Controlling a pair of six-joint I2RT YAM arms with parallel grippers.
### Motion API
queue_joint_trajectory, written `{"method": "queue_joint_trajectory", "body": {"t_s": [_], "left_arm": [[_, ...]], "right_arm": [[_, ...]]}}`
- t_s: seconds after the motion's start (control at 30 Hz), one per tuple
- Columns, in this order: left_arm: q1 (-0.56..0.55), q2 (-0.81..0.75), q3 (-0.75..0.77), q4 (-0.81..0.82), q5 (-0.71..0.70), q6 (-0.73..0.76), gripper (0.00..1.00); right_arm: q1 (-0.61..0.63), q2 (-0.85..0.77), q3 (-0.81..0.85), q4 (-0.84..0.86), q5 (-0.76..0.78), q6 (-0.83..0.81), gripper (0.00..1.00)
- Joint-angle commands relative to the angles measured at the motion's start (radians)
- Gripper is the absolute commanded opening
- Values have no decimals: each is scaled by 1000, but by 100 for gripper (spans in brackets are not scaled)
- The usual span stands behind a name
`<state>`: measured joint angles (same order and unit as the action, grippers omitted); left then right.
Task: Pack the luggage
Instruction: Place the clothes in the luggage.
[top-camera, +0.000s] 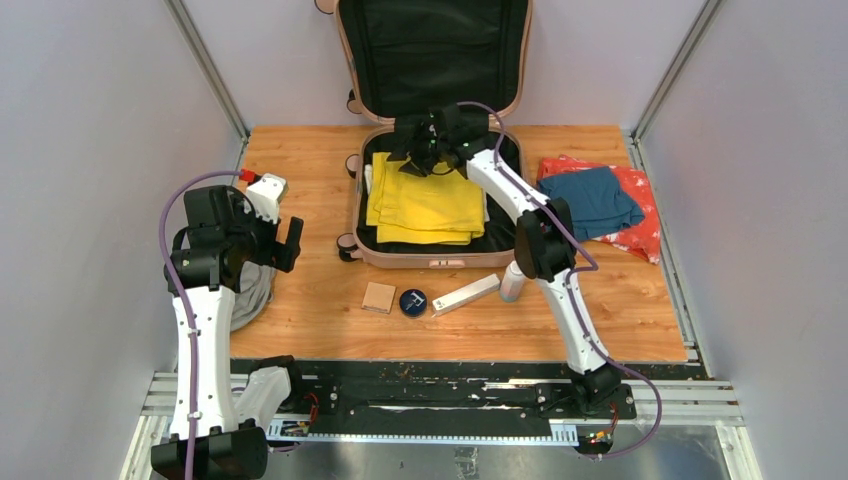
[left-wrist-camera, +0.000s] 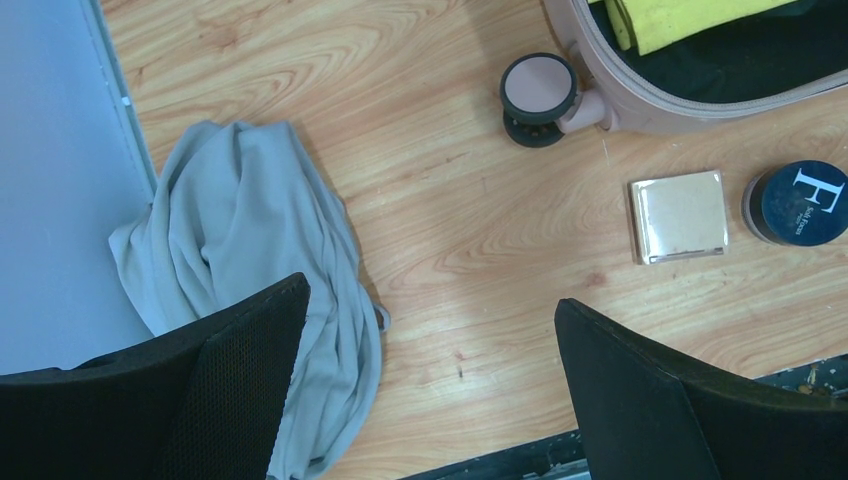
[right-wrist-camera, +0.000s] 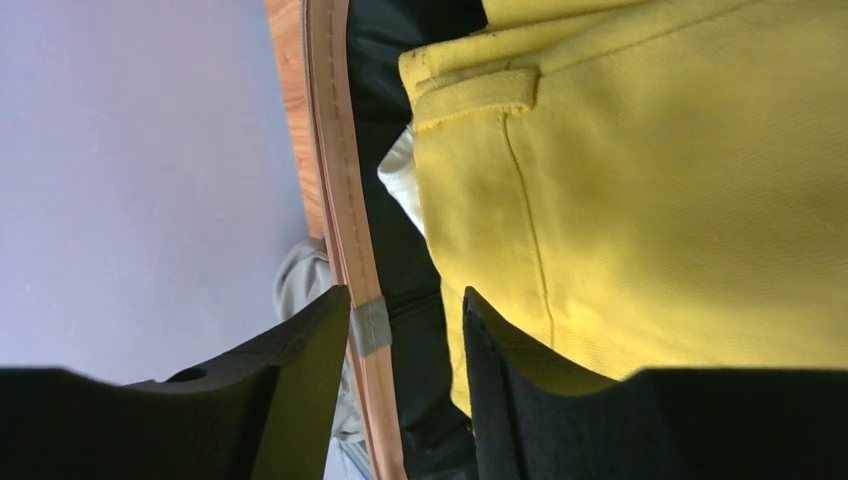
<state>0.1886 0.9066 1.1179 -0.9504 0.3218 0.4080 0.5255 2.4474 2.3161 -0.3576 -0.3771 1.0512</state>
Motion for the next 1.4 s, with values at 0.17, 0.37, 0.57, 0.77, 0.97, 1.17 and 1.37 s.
{"method": "queue_joint_trajectory", "body": {"t_s": [0.17,0.37,0.57,0.77,0.97,1.17,1.37], "left_arm": [[8,-10,9,-23,-9,-2,100],[7,-17,-4,-27,-27,19,100],[7,-11,-8,-26,-12,9,100],[8,-21,-8,-27,-19,5,100],[8,-18,3,-57,-12,-10,100],[7,-13,14,-89,-19,-6,100],[7,14,36,-125,-48,11,100]], "right_arm": [[26,243,96,86,-11,126,34],[22,246,-19,27,88,85,30],[9,245,68,26,-17,23,45],[-14,109,83,50,-151,-42,64],[-62,-73,-300,215,-159,-15,71],[-86,16,-349,145,-132,-45,71],[-88,29,-252,-38,-69,-160,74]]}}
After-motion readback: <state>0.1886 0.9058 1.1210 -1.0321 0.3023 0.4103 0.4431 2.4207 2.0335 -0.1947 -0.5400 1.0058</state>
